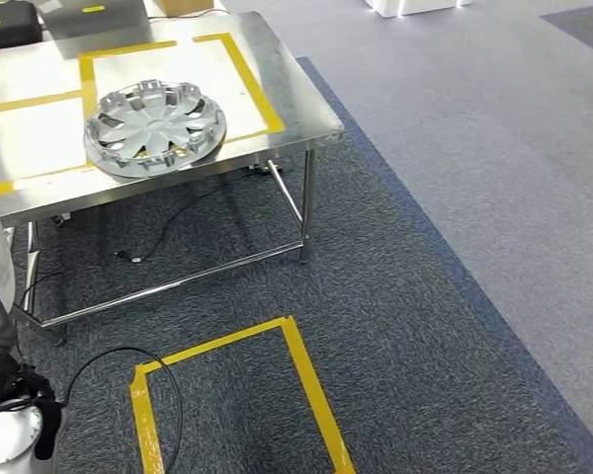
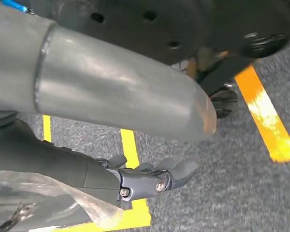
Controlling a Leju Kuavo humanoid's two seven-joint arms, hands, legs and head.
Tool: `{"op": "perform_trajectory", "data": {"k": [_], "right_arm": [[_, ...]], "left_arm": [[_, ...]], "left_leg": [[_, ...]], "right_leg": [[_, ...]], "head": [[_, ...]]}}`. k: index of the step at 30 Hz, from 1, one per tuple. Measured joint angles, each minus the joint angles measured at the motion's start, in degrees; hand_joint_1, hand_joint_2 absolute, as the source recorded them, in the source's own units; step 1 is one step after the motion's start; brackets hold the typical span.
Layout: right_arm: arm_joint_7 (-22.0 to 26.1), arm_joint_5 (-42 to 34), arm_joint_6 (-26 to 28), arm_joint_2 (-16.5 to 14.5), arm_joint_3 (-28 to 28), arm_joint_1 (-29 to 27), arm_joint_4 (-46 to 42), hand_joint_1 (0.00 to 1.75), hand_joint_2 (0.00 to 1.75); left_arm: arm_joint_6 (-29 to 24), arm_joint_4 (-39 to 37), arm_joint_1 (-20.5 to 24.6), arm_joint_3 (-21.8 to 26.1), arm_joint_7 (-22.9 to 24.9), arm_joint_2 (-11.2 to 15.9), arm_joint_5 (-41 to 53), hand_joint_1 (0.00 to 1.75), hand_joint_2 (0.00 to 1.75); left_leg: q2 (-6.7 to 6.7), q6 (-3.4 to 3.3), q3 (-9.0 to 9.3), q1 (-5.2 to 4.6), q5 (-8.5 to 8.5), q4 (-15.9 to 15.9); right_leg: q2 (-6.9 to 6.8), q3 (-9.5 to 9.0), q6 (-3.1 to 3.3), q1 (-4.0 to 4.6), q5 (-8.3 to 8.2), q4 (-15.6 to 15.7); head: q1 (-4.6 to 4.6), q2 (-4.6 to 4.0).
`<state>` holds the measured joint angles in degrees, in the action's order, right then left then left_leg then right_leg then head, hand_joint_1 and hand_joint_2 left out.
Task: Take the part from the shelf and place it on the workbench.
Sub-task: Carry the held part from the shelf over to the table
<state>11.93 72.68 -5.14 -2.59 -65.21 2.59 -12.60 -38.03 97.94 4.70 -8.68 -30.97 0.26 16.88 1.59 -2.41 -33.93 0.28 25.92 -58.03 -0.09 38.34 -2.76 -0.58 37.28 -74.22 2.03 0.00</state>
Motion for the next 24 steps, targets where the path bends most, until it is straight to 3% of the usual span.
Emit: {"op": "perform_trajectory", "data": {"k": [1,2,4,6,8,9,11,13,15,16,17,19,21,22,24], "right_arm": [[0.00,-0.01,-0.03,-0.02,-0.03,-0.03,0.00,0.00,0.00],[0.01,-0.01,-0.06,-0.03,-0.04,-0.04,0.00,0.00,0.00],[0.03,-0.03,-0.07,-0.01,-0.18,-0.02,-0.01,0.00,0.00],[0.04,-0.05,-0.05,0.03,-0.38,-0.02,-0.01,0.00,0.00],[0.04,-0.05,-0.04,0.02,-0.51,0.01,-0.01,0.00,0.00],[0.04,-0.04,-0.03,-0.01,-0.54,0.04,-0.01,0.00,0.00],[0.04,-0.03,0.04,-0.08,-0.60,0.05,-0.02,0.00,0.00],[0.01,-0.01,0.05,-0.11,-0.65,-0.04,-0.03,0.00,0.00],[-0.11,0.03,-0.01,-0.12,-0.69,-0.15,-0.03,0.00,0.00],[-0.17,0.05,-0.03,-0.14,-0.71,-0.15,-0.03,0.00,0.00],[-0.22,0.08,-0.04,-0.19,-0.71,-0.12,-0.02,0.00,0.00],[-0.30,0.15,-0.03,-0.36,-0.72,0.00,-0.01,0.00,0.00],[-0.42,0.29,0.01,-0.49,-0.74,0.10,-0.01,0.00,0.00],[-0.48,0.36,0.04,-0.52,-0.76,0.15,-0.01,0.00,0.00],[-0.53,0.45,0.10,-0.56,-0.78,0.32,-0.01,0.00,0.00]], "left_arm": [[0.03,-0.14,0.04,-0.21,0.16,-0.01,0.14,1.75,1.75],[0.07,-0.27,0.11,-0.39,0.25,-0.03,0.21,1.75,1.75],[0.15,-0.47,0.37,-0.67,0.41,-0.08,0.25,1.75,1.75],[0.21,-0.60,0.53,-0.85,0.51,-0.13,0.12,1.75,1.75],[0.29,-0.66,0.50,-0.93,0.58,-0.02,-0.34,1.75,1.75],[0.33,-0.66,0.48,-0.93,0.60,0.11,-0.65,1.75,1.75],[0.40,-0.65,0.69,-0.96,0.59,0.40,-1.17,1.75,1.75],[0.46,-0.66,0.79,-0.98,0.58,0.59,-1.42,1.75,1.75],[0.52,-0.69,0.60,-0.98,0.57,0.78,-1.54,1.75,1.75],[0.55,-0.69,0.55,-0.98,0.57,0.87,-1.57,1.75,1.75],[0.59,-0.70,0.53,-0.98,0.57,0.95,-1.59,1.75,1.75],[0.66,-0.71,0.63,-0.98,0.57,1.04,-1.50,1.75,1.75],[0.78,-0.73,0.74,-0.99,0.58,1.10,-1.27,1.75,1.75],[0.84,-0.76,0.74,-0.99,0.59,1.15,-1.16,1.75,1.75],[0.99,-0.79,0.65,-0.98,0.61,1.26,-1.02,1.75,1.75]], "left_leg": [[0.78,0.00,0.04,-0.04,-0.01,-0.02],[1.56,0.01,0.08,-0.07,-0.01,-0.06],[2.99,0.18,0.02,-0.05,-0.02,-0.24],[4.21,0.77,-0.39,0.10,-0.18,-0.38],[5.45,1.63,-0.76,0.27,-0.51,-0.25],[5.13,1.99,-0.91,0.23,-0.40,-0.41],[2.42,2.64,-2.26,0.04,1.53,-3.37],[-0.41,3.25,-5.55,0.18,5.20,-10.59],[-0.91,3.67,-7.98,0.36,6.87,-16.06],[-1.04,3.74,-7.72,0.40,6.12,-15.76],[-1.32,3.74,-6.47,0.42,4.57,-13.50],[-3.66,3.40,-2.17,0.14,1.21,-5.48],[-5.59,2.56,0.25,-0.28,0.08,-0.61],[-5.71,2.14,0.31,-0.48,0.34,-0.20],[-4.30,1.38,0.17,-0.33,0.15,-0.04]], "right_leg": [[0.11,-0.09,0.15,0.00,-1.47,1.05],[0.52,-1.23,0.39,0.00,-3.79,4.21],[2.99,-4.62,1.02,-0.10,-7.88,12.53],[4.85,-6.68,1.38,-0.11,-8.85,16.59],[4.13,-7.22,1.63,-0.08,-8.81,17.08],[3.45,-7.34,1.89,-0.17,-8.99,17.35],[1.79,-7.72,2.50,-0.41,-9.26,17.95],[0.06,-7.88,2.83,-0.34,-9.19,18.07],[-1.66,-7.92,2.86,-0.29,-9.03,18.03],[-2.49,-7.99,2.81,-0.29,-8.94,18.01],[-3.23,-8.12,2.72,-0.29,-8.82,17.99],[-4.57,-8.51,2.35,-0.11,-8.45,17.91],[-5.71,-8.79,1.77,0.26,-8.06,17.81],[-6.27,-8.91,1.48,0.43,-7.92,17.80],[-6.89,-9.19,0.86,0.38,-7.55,17.77]], "head": [[-0.01,0.00],[-0.01,0.00],[-0.04,0.00],[-0.04,0.00],[-0.01,0.00],[-0.03,0.00],[-0.40,0.00],[-0.78,0.00],[-0.81,0.00],[-0.80,0.00],[-0.81,0.00],[-0.83,0.00],[-0.83,0.00],[-0.82,0.00],[-0.78,0.00]]}}
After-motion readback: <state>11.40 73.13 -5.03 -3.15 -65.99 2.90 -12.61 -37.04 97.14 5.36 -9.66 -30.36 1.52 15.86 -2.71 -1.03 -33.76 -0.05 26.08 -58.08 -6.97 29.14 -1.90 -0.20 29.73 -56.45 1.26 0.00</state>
